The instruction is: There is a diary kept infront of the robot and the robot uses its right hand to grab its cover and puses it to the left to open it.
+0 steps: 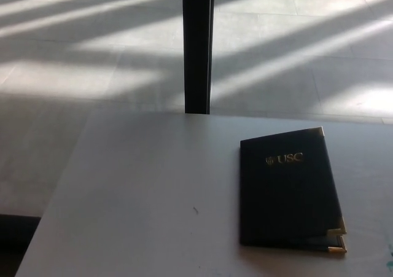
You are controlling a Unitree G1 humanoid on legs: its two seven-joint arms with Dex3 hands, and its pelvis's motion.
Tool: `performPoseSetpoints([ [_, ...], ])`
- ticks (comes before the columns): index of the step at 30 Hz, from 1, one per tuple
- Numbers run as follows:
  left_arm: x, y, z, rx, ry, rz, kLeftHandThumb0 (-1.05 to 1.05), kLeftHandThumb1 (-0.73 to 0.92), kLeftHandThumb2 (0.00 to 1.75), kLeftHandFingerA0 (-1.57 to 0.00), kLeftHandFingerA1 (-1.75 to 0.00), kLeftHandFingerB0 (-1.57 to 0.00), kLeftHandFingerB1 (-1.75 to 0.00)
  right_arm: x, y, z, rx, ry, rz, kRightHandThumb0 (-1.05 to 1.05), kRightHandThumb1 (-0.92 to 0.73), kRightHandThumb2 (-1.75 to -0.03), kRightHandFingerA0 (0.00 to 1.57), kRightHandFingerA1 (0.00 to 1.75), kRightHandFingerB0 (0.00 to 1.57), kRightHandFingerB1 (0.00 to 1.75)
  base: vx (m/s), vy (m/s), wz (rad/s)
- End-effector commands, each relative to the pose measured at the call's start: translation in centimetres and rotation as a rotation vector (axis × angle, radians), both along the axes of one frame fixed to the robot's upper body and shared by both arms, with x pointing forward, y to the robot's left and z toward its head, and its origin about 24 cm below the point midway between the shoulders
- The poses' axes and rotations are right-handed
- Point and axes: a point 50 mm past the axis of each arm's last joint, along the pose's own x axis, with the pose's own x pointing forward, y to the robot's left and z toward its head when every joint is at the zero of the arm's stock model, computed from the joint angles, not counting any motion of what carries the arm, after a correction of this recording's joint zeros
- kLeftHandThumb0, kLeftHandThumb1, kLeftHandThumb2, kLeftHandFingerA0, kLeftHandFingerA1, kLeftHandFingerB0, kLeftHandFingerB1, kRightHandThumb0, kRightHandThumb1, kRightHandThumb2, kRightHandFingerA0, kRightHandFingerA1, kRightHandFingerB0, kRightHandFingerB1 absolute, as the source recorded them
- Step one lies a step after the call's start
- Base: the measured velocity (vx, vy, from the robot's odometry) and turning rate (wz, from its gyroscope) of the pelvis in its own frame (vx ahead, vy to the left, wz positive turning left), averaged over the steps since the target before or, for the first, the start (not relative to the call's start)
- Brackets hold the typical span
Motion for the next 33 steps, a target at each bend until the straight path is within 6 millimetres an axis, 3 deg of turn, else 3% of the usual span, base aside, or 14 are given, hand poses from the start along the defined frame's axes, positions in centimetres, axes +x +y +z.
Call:
performPoseSetpoints([
  [1,-0.2,0.6,0.5,0.027,-0.009,0.006,-0.72,0.92,1.35,-0.56,-0.98,-0.43,-0.83,0.2,1.7,-0.5,-0.017,0.020,0.060,-0.68,-0.85,-1.04,0.26,0.55,0.18,0.46,0.00,0.000,0.00],
  [4,-0.3,0.6,0.5,0.024,-0.011,0.010,-0.73,0.92,1.35,-0.56,-0.98,-0.42,-0.83,0.2,2.2,-0.7,-0.008,0.027,0.074,-0.68,-0.84,-1.04,0.26,0.54,0.18,0.46,0.00,0.000,0.00],
  [5,-0.3,0.6,0.4,0.023,-0.014,0.008,-0.81,0.92,0.99,-0.41,-1.15,-0.35,-0.95,0.3,2.7,-0.9,-0.019,0.031,0.099,-0.68,-0.85,-1.04,0.26,0.55,0.18,0.47,0.00,0.000,0.00],
  [6,-0.3,0.6,0.4,0.020,-0.018,0.009,-0.74,0.92,1.35,-0.56,-0.98,-0.42,-0.84,0.3,3.2,-1.2,-0.015,0.032,0.124,-0.68,-0.85,-1.04,0.24,0.55,0.17,0.47,0.00,0.000,0.00],
  [9,0.2,0.5,0.6,0.020,-0.034,0.007,-0.82,0.92,1.00,-0.42,-1.20,-0.33,-0.98,1.0,4.2,-1.6,-0.011,0.053,0.157,-0.67,-0.83,-1.05,0.27,0.56,0.20,0.48,0.00,0.000,0.00],
  [14,0.2,0.5,0.5,0.017,-0.025,0.006,-0.81,0.92,0.99,-0.41,-1.12,-0.34,-0.92,1.3,5.3,-2.4,-0.030,0.087,0.158,-0.68,-0.92,-0.76,0.35,0.53,0.24,0.40,0.00,0.000,0.00],
  [16,0.2,0.5,0.5,0.015,-0.027,0.037,-0.81,0.92,0.96,-0.44,-1.17,-0.38,-0.98,1.5,6.2,-2.8,-0.023,0.095,0.188,-0.70,-0.92,-0.77,0.34,0.58,0.22,0.40,0.00,0.000,0.00],
  [17,0.4,0.4,0.5,0.015,-0.037,0.030,-0.86,0.90,1.14,-0.48,-1.04,-0.45,-0.90,1.8,6.4,-2.9,-0.027,0.091,0.201,-0.70,-0.92,-0.78,0.33,0.58,0.22,0.40,0.00,0.000,0.00],
  [18,0.4,0.4,0.5,0.013,-0.035,0.015,-0.82,0.92,1.00,-0.41,-1.18,-0.33,-0.98,1.9,6.6,-2.9,-0.029,0.091,0.209,-0.70,-0.92,-0.77,0.32,0.58,0.21,0.40,0.00,0.000,0.00],
  [19,0.4,0.4,0.5,0.010,-0.040,0.020,-0.82,0.92,0.96,-0.46,-1.08,-0.37,-0.90,1.9,6.9,-3.2,-0.031,0.100,0.217,-0.68,-0.83,-1.07,0.27,0.58,0.20,0.49,0.00,0.000,0.00],
  [20,0.5,0.3,0.5,0.007,-0.046,0.024,-0.82,0.92,0.96,-0.46,-1.08,-0.37,-0.90,1.9,6.9,-3.1,-0.035,0.101,0.220,-0.68,-0.83,-1.07,0.27,0.58,0.20,0.49,0.00,0.000,0.00],
  [21,0.5,0.2,0.5,0.005,-0.047,0.024,-0.81,0.92,0.98,-0.41,-1.17,-0.33,-0.98,1.9,7.0,-3.2,-0.037,0.105,0.220,-0.72,-0.92,-0.77,0.32,0.57,0.23,0.40,0.00,0.000,0.00],
  [25,0.5,0.3,0.5,0.003,-0.044,0.020,-0.83,0.92,0.95,-0.44,-1.05,-0.35,-0.86,1.8,7.5,-3.8,-0.055,0.139,0.200,-0.71,-0.92,-0.79,0.37,0.65,0.27,0.43,0.00,0.000,0.00],
  [33,0.5,0.1,0.3,0.003,-0.036,0.020,-0.80,0.92,0.99,-0.41,-1.16,-0.34,-0.96,1.9,9.4,-4.0,-0.014,0.158,0.226,-0.70,-0.92,-0.78,0.40,0.61,0.27,0.43,0.00,0.000,0.00],
])
